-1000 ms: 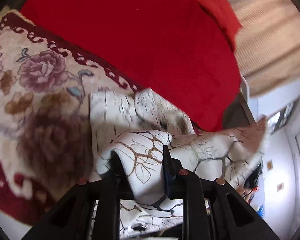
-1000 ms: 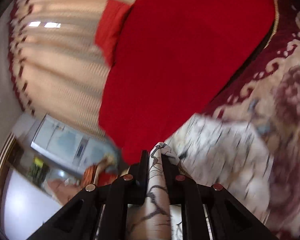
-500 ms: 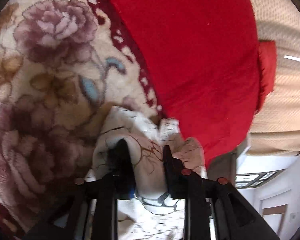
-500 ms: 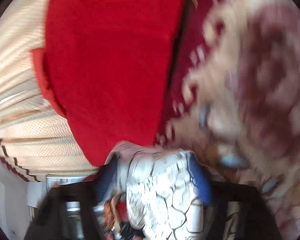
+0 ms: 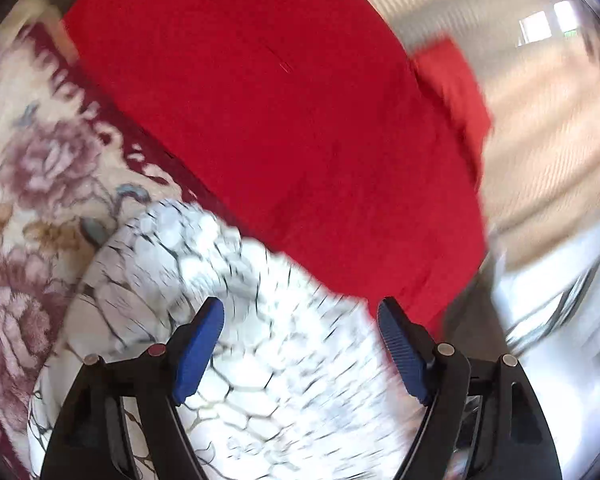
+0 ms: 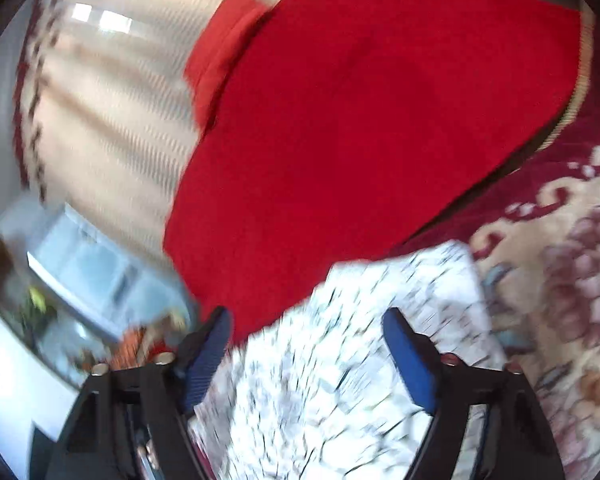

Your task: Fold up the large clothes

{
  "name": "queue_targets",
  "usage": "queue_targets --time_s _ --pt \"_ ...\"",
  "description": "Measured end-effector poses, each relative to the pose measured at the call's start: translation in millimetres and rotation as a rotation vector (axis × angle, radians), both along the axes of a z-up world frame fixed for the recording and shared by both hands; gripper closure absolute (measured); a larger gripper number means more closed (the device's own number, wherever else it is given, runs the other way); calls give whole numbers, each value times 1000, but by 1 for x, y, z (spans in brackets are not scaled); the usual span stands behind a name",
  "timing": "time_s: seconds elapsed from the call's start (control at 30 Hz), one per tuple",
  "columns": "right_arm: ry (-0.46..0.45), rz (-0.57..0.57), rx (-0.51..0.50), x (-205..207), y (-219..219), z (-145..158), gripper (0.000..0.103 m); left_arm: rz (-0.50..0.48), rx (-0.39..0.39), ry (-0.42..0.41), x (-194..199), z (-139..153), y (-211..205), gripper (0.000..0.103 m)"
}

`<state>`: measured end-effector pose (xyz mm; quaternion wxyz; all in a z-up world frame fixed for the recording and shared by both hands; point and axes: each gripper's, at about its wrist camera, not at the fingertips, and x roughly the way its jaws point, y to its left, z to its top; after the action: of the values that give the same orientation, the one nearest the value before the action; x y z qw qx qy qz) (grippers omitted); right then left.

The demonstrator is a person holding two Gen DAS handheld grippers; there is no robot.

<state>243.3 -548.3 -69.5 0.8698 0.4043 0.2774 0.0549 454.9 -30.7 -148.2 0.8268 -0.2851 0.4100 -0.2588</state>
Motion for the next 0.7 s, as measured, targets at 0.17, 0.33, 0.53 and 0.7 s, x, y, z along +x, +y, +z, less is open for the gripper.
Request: queue_targets --time_s 0.17,0.33,0.53,0.7 --pt "130 67 -173 21 49 -12 27 -30 272 18 -7 -25 -36 23" --pt "425 63 -217 45 42 -76 29 -10 382 161 10 -66 -27 24" --pt "389 23 -189 34 36 -74 33 4 343 112 -13 -41 -11 23" --pt "254 119 -260 29 69 -46 33 -42 413 12 -49 -15 -22 23"
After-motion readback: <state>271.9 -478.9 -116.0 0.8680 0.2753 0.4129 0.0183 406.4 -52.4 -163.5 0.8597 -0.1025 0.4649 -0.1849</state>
